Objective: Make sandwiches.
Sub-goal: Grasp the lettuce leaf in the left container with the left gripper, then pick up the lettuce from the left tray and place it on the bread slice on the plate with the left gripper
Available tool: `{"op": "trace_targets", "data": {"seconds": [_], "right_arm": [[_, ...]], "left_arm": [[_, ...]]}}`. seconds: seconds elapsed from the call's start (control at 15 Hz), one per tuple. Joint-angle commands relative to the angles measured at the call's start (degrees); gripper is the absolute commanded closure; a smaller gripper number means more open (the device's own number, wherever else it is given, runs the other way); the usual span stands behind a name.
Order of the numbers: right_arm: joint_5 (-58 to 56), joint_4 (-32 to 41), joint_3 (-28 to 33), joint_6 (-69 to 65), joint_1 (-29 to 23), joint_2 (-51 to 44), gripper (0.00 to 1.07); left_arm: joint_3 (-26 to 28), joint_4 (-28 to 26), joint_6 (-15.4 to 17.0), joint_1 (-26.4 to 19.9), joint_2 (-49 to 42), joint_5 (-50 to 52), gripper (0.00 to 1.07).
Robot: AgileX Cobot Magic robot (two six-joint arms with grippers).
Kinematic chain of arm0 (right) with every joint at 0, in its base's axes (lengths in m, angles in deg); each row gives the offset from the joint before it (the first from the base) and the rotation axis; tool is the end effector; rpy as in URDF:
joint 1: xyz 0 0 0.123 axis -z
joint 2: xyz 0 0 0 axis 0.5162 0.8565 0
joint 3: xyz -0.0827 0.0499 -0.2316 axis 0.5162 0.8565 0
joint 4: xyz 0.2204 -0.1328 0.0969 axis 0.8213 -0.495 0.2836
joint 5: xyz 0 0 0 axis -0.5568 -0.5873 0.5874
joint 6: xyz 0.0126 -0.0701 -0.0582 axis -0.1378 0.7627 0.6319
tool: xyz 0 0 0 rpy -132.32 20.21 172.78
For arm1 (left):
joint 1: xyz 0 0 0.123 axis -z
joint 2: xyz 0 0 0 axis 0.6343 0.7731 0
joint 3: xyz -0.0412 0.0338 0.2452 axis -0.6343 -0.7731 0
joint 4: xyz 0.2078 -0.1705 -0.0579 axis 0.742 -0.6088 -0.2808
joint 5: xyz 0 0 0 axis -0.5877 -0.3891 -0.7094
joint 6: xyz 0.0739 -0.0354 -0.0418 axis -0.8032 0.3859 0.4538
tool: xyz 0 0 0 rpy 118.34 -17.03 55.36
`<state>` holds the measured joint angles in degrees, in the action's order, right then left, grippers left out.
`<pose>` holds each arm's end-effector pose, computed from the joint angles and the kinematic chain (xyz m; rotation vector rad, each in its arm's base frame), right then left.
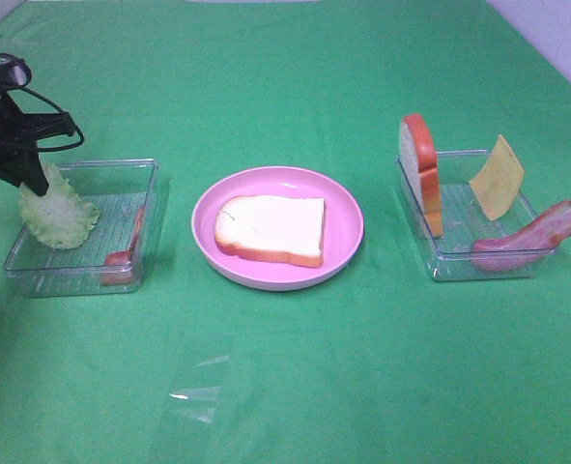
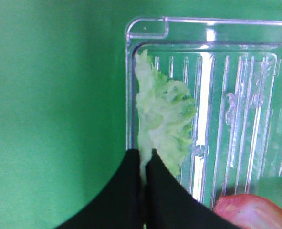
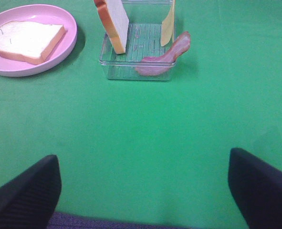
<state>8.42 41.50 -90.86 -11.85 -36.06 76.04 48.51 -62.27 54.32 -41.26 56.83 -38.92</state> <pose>0.0530 0.0101 0.2715 -0.1404 2.1269 0.1055 0.4507 -0.0043 0.1172 -0.1809 2.9404 -0.3203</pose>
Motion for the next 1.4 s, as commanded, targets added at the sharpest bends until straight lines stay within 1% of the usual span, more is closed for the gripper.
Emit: {"op": "trace_targets", "data": {"seconds": [0.07,0.13,0.27,0.33,0.4,0.6,0.67,0.73,0.8,1.0,1.2,1.4], "right_arm": [[0.2,-0.5,0.2,-0.3,0.3,-1.5,0.14],[0.2,-0.5,0.2,-0.3,0.3,-1.5,0.14],[0.2,-0.5,0.2,-0.3,0.3,-1.5,0.14],[0.2,-0.5,0.2,-0.3,0.3,-1.5,0.14],[0.2,-0.5,0.2,-0.3,0.3,-1.5,0.14],[0.2,-0.5,0.2,-0.3,0.3,-1.5,0.14],[0.2,-0.5,0.2,-0.3,0.3,-1.5,0.14],[0.2,-0.5,0.2,-0.3,0.3,-1.5,0.14],[0.2,-0.5,0.2,-0.3,0.3,-1.5,0.14],[0.2,-0.5,0.2,-0.3,0.3,-1.5,0.14],[0.2,-0.5,0.2,-0.3,0.3,-1.5,0.14],[0.2,-0.5,0.2,-0.3,0.3,-1.5,0.14]], "left_arm": [[2.2,-2.8,0.7,0.1,-0.4,-2.5,1.07],[4.2,-4.6,0.7,0.3,-0.4,-4.1,1.07],[9.1,-6.4,0.7,1.4,-0.5,-7.7,1.07],[12.2,-6.5,0.7,2.3,-0.5,-9.7,1.07],[13.5,-6.6,0.7,2.8,-0.5,-10.3,1.07],[23.5,-6.5,0.8,6.4,-0.5,-13.2,1.07],[29.0,-6.8,2.1,9.1,-0.5,-12.7,1.07],[30.6,-6.9,3.0,10.1,-0.5,-11.6,1.07],[31.0,-7.3,3.6,10.7,-0.5,-10.8,1.07],[31.2,-9.2,3.6,13.8,0.1,-7.3,1.07],[31.2,-10.3,3.6,17.4,1.9,-6.2,1.07],[31.2,-15.4,3.7,21.8,4.6,-4.8,1.07]]}}
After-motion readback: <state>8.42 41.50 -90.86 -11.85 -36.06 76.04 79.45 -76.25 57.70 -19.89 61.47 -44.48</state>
